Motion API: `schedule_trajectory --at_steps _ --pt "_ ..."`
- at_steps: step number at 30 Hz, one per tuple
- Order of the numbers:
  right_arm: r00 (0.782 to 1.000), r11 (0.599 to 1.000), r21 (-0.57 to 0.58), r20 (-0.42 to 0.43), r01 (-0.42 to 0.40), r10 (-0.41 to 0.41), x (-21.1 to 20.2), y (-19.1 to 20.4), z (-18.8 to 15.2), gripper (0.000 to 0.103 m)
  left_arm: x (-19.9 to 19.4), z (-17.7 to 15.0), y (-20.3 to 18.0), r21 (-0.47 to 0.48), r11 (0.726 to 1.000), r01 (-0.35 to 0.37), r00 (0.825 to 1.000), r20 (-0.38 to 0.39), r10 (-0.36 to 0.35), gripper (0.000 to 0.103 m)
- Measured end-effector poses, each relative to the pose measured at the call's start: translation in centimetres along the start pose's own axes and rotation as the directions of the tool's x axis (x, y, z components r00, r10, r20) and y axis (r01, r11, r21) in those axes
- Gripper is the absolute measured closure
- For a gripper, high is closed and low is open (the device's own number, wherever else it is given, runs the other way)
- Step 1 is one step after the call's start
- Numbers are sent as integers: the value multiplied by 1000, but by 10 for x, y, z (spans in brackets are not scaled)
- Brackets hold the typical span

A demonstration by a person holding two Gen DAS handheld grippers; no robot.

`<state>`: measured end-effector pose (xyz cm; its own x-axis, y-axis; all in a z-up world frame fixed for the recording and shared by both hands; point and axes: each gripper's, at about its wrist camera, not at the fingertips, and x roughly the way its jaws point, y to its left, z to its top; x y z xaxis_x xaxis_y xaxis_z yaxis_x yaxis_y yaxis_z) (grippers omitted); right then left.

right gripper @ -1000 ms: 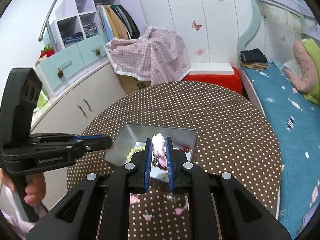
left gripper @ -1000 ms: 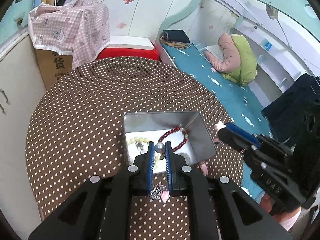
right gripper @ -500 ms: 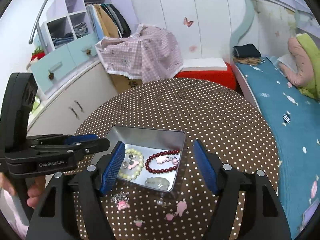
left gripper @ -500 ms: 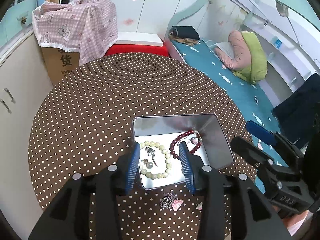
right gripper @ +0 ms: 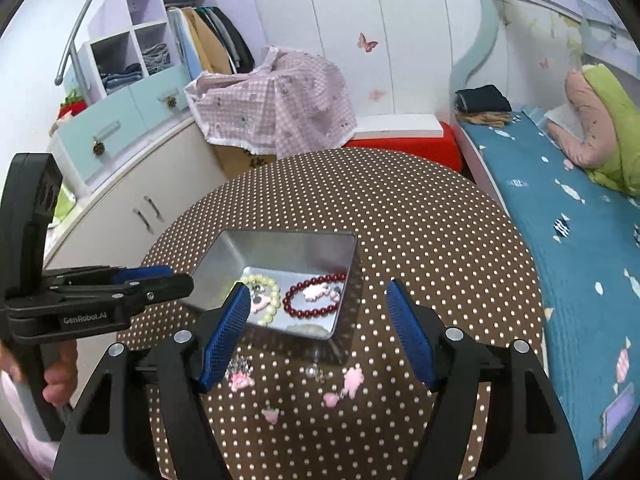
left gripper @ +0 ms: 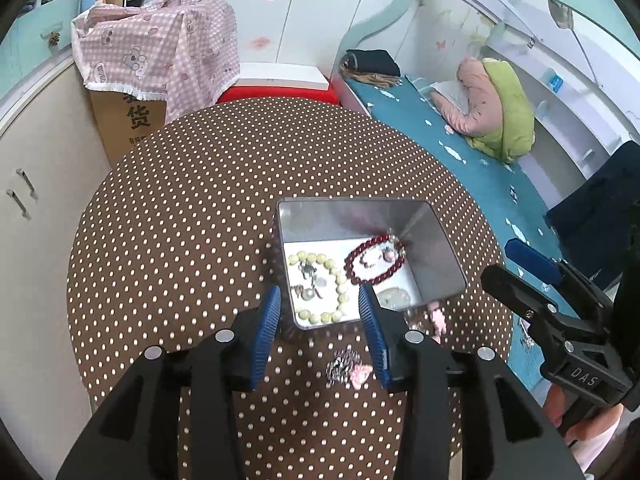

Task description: Organize jewelry

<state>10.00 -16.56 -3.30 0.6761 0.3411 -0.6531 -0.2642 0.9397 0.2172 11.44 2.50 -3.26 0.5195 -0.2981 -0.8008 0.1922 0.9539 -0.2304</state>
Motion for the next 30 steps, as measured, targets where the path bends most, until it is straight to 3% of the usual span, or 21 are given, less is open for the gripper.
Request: schedule_trajectory --at_steps 13,20,24,26,30 --pt "991 992 -82 -110 -91 82 7 26 -46 34 7 -40 -1 11 1000 8 997 -80 -7 64" --pt "972 980 -136 -202 -148 119 34 54 -64 35 18 -59 7 -3 1000 -14 990 -138 13 64" --pt "964 983 -124 -246 -133 99 56 55 -71 35 21 -66 14 -12 1000 -29 987 -157 27 64" --pt "959 983 -120 -262 -139 104 62 56 -74 45 22 -68 16 -18 999 -27 986 -165 24 64" --pt "963 975 -182 -260 -127 77 66 67 -78 53 24 -70 21 -30 999 -28 984 -177 22 64"
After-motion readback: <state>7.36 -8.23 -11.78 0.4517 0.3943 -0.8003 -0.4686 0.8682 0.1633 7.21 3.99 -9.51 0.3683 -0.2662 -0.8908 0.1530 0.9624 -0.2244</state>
